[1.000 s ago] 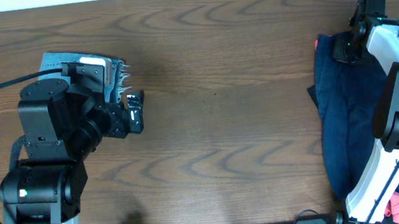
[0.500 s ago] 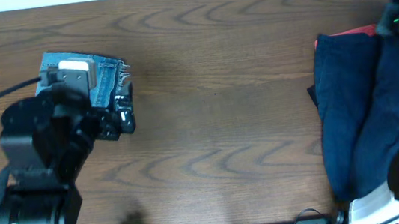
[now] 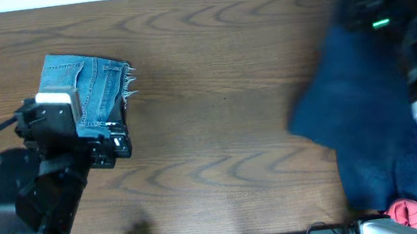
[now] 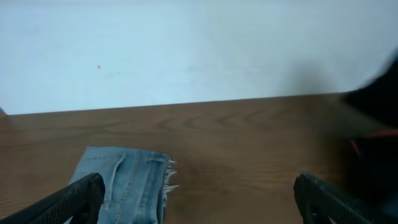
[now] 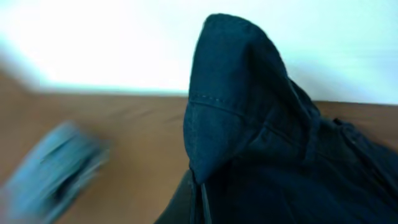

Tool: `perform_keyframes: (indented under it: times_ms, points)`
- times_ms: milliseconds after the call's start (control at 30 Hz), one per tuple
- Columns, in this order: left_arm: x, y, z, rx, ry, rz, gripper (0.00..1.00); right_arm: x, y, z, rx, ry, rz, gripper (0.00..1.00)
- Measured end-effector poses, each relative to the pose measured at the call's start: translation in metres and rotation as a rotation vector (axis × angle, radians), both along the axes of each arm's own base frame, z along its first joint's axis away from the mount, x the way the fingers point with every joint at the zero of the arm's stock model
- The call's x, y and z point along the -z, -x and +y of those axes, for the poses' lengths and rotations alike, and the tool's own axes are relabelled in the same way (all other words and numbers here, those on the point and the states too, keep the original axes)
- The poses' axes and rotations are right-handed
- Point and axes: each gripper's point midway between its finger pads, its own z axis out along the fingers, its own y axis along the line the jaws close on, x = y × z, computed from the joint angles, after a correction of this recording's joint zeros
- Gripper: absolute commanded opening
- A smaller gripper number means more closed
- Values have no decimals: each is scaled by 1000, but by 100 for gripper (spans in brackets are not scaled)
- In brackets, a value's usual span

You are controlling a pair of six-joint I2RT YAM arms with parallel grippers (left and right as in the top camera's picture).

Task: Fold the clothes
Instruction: 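Pull the navy shorts leftward and drop them onto the table center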

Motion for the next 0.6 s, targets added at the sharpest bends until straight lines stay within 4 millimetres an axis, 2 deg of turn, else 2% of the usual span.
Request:
perform_keyframes:
  times_ms: [33,100,167,200,267,333,400,500,600]
  points:
    - [-1,1,2,-8,0,-4,98,4,13,35,-97,-3,19,14]
    - [-3,3,5,-25,-4,-12,98,17,45,101,-280,14,68,42]
    - [-4,4,9,-48,-10,-18,98,33,76,149,-415,51,110,69]
    - [-4,4,11,-61,-14,-20,98,43,93,171,-472,87,129,75]
    - [-4,4,14,-77,-19,-22,98,59,115,198,-528,157,143,82]
    - [-4,4,16,-88,-22,-22,98,66,121,204,-506,223,131,86]
    - [-4,4,17,-93,-23,-22,98,66,116,196,-436,263,115,86]
    - [-3,2,17,-93,-24,-16,98,58,99,169,-291,275,103,85]
    - [6,-4,13,-74,-23,27,98,47,86,131,-141,243,116,84]
